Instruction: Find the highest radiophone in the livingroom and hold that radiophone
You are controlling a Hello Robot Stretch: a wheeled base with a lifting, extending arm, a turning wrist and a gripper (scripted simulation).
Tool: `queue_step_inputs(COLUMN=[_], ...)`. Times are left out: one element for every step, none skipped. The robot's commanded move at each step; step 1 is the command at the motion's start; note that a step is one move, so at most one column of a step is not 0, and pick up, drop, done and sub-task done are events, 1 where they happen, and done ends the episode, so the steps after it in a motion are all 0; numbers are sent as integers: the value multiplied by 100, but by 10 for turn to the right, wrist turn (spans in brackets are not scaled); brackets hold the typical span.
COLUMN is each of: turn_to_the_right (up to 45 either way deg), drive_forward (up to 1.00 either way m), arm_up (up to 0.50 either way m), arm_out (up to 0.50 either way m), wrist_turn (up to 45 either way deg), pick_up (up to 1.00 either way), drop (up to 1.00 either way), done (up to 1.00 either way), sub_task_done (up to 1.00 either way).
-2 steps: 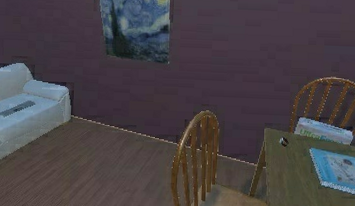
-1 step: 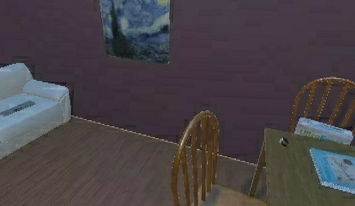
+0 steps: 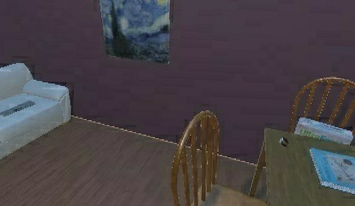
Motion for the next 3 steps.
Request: queue_step_inputs(turn_to_the_right=[0, 0, 0], drive_forward=[0, 0, 0], arm_up=[0, 10, 0], arm_out=[0, 0, 0], wrist_turn=[0, 0, 0], pick_up=[100, 0, 0], drop=[0, 0, 0], done=[0, 0, 100], sub_task_done=[0, 0, 0])
